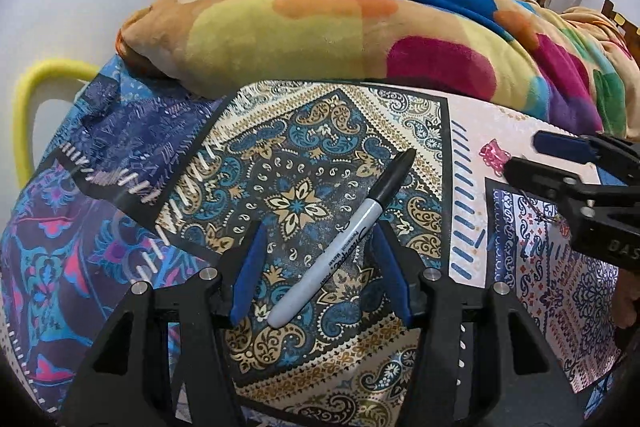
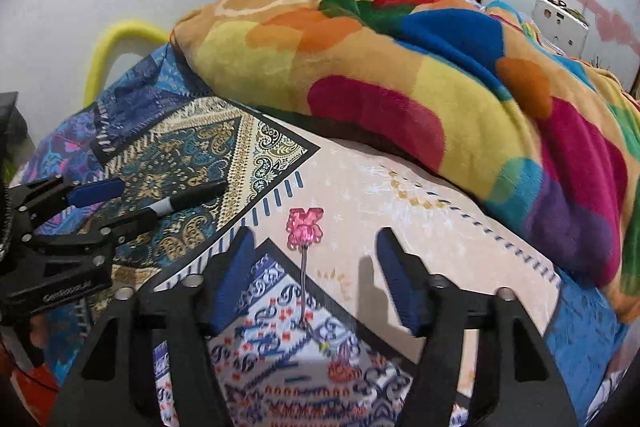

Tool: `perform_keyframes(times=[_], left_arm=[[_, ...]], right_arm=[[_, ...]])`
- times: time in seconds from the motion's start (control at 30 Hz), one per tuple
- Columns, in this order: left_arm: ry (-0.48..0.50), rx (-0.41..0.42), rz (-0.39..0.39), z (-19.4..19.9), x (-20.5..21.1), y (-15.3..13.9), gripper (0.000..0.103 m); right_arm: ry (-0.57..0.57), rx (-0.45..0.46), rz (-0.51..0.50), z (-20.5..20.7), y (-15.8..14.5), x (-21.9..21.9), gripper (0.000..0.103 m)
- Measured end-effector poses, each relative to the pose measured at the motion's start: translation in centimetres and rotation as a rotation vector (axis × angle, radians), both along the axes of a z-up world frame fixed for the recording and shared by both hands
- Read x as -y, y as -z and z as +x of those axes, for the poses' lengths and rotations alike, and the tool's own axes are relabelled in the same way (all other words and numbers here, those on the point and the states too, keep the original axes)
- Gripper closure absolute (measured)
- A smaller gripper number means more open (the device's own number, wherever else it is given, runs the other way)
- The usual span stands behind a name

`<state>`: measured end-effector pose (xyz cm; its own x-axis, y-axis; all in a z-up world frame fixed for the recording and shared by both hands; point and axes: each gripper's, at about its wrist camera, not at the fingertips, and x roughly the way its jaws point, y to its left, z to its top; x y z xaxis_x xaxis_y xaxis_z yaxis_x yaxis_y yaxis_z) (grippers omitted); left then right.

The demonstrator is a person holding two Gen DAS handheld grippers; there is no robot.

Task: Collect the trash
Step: 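Grasp the black marker with the left tool while the right tool grasps the pink hair clip, then carry the marker and hair clip with both tools over the white bin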

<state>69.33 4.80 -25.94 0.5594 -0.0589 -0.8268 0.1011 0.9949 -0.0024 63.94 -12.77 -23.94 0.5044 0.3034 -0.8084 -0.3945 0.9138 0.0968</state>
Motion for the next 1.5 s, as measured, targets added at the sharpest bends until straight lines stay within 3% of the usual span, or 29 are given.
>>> perform_keyframes(times=[0.07,0.23,0.27,0.3,0.37,0.47,0.57,0.8,1.23,1.5], left_arm=[[0.007,0.002,-0.016,-0.1,0.1,0.3,0.061],[0.009,-0.003,-0.038,-0.3,0.1,0.3,0.068],[0.009,-0.01,-0.044,-0.3,0.2,0.2,0.071],[0.004,-0.021,-0.052,-0.4,0.2,0.1,0.073],[0.009,-0.044,-0.078,-0.7,0.3,0.0,0.084],[0.022,-0.059,-0.061,-1.4,0.9,-0.2,0.093],[0.028,-0.058,-0.024,-2.3,1.7,-0.2,0.093],[-0.002,-0.044,-0.029,-4.6,2.3,-1.8,0.093],[-0.016,0.094,-0.024,-11.3,2.7,-11.9,0.093],[-0.063,0.138,-0.054,-17.2,0.9,-15.6,0.093]], right_arm=[[-0.006,-0.016,-0.002,0.3,0.5,-0.4,0.052],[-0.025,-0.005,-0.073,0.4,1.3,-1.7,0.066],[-0.028,0.005,-0.086,0.3,1.3,-1.9,0.071],[-0.038,0.008,-0.09,0.2,1.3,-2.1,0.085],[-0.039,-0.003,-0.093,0.1,1.1,-2.2,0.084],[-0.044,-0.016,-0.081,-0.2,0.9,-2.0,0.084],[-0.041,-0.038,-0.052,-0.8,0.4,-1.5,0.084],[-0.032,-0.025,-0.047,-2.6,-1.8,-0.8,0.084],[-0.033,0.037,-0.021,-7.3,-9.2,0.1,0.084],[-0.076,0.074,0.04,-12.7,-13.5,-0.7,0.084]])
